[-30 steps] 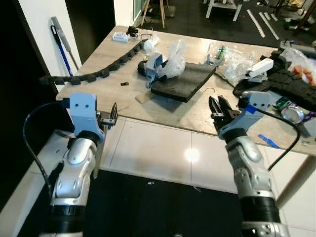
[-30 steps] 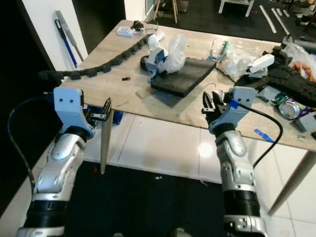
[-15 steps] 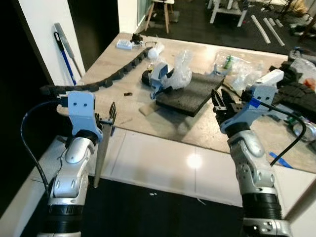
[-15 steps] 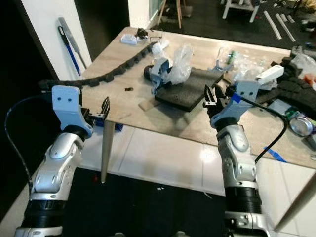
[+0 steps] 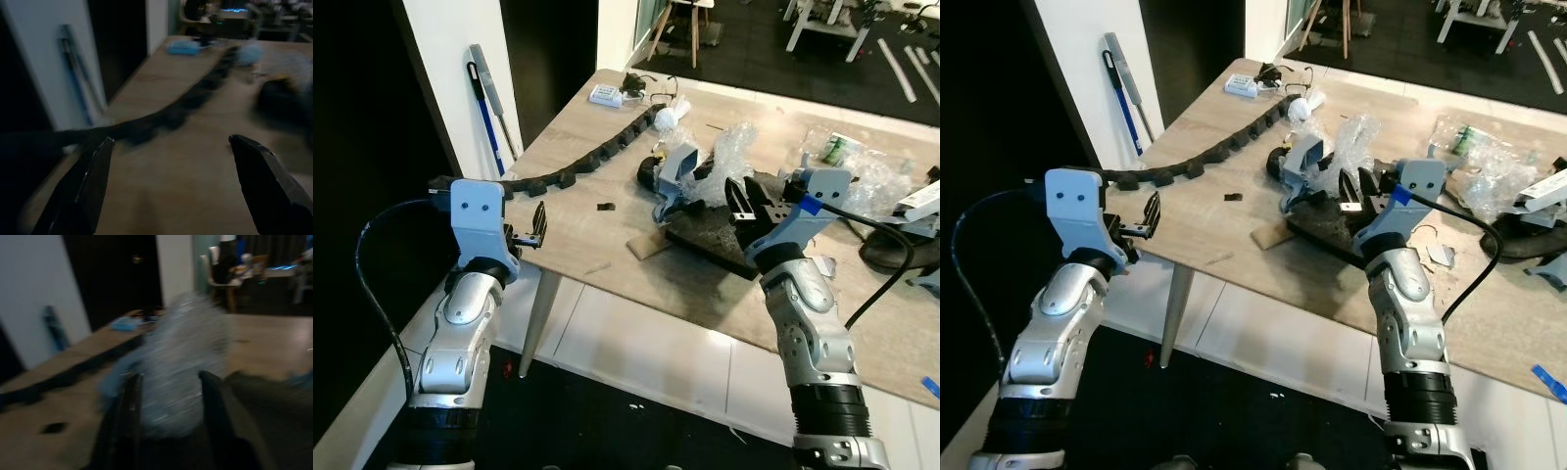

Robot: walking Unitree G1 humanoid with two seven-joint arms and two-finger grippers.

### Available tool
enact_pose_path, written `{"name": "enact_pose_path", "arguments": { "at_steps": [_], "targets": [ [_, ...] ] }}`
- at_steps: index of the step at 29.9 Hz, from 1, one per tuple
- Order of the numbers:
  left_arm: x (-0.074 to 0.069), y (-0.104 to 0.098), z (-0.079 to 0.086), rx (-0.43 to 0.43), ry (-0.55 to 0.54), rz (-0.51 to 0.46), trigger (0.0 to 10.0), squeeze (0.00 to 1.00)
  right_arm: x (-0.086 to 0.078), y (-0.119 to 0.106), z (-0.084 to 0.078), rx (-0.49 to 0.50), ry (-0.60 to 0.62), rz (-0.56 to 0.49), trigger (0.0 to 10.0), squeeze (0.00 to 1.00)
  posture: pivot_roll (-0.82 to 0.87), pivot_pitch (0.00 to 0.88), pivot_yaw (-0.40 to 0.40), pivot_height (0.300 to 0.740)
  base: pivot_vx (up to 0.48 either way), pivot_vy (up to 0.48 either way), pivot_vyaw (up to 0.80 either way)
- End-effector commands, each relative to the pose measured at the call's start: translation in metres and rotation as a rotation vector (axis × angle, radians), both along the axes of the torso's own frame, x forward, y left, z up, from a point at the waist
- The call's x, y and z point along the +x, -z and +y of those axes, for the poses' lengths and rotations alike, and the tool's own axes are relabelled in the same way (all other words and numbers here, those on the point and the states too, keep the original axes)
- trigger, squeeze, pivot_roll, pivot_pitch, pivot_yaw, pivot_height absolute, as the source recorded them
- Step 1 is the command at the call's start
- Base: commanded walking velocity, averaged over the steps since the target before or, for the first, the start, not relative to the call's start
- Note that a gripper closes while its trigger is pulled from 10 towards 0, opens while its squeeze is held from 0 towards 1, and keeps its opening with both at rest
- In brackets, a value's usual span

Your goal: Picking trash to rubbish bin

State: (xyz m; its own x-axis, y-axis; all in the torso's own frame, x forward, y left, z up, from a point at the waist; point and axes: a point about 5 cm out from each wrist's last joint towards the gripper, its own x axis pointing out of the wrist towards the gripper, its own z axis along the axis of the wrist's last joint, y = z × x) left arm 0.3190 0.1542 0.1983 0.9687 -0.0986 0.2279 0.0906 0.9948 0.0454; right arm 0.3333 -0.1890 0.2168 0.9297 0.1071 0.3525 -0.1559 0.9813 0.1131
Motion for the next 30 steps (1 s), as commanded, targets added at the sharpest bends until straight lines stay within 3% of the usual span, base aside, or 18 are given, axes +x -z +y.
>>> {"name": "enact_pose_path", "arguments": {
  "at_steps": [1, 14, 19, 20, 23, 27, 28, 30],
  "targets": [
    [-0.001, 0.004, -0.002, 0.008, 0.009, 0.02, 10.0, 0.0, -0.002, -0.004, -0.004, -0.002, 0.017, -0.031, 10.0, 1.0, 0.01, 0.149, -0.038, 0.74, 0.349, 0.0, 0.0],
    [-0.002, 0.004, -0.002, 0.01, 0.015, 0.019, 10.0, 0.0, -0.002, -0.011, -0.002, -0.076, 0.022, -0.054, 10.0, 1.0, 0.01, 0.147, -0.041, 0.74, 0.348, 0.0, 0.0],
    [-0.004, 0.0, -0.008, -0.021, 0.092, -0.003, 10.0, 0.0, 0.003, -0.012, -0.001, -0.106, 0.024, -0.005, 10.0, 1.0, 0.01, 0.148, -0.046, 0.74, 0.133, 0.0, 0.0],
    [-0.008, -0.004, -0.01, -0.039, 0.139, -0.035, 10.0, 0.0, 0.004, -0.012, -0.001, -0.097, 0.033, 0.013, 10.0, 0.0, 0.01, 0.148, -0.045, 0.74, 0.0, 0.0, 0.0],
    [-0.01, -0.007, -0.011, -0.049, 0.164, -0.061, 10.0, 0.0, 0.005, -0.011, 0.0, -0.09, 0.035, 0.025, 10.0, 0.0, 0.01, 0.148, -0.046, 0.74, 0.0, 0.0, 0.0],
    [-0.017, -0.013, -0.014, -0.049, 0.281, -0.097, 10.0, 0.0, 0.007, -0.006, 0.002, -0.07, 0.028, 0.066, 10.0, 0.0, 0.01, 0.15, -0.046, 0.74, 0.0, 0.0, 0.0],
    [-0.024, -0.015, -0.017, -0.036, 0.371, -0.109, 10.0, 0.0, 0.008, -0.002, 0.004, -0.056, 0.016, 0.095, 10.0, 0.0, 0.02, 0.15, -0.046, 0.74, 0.0, 0.0, 0.0],
    [-0.03, -0.016, -0.019, -0.009, 0.441, -0.115, 10.0, 0.0, 0.009, 0.003, 0.005, -0.049, 0.01, 0.133, 10.0, 0.0, 0.02, 0.15, -0.046, 0.74, 0.0, 0.0, 0.0]
  ]
}}
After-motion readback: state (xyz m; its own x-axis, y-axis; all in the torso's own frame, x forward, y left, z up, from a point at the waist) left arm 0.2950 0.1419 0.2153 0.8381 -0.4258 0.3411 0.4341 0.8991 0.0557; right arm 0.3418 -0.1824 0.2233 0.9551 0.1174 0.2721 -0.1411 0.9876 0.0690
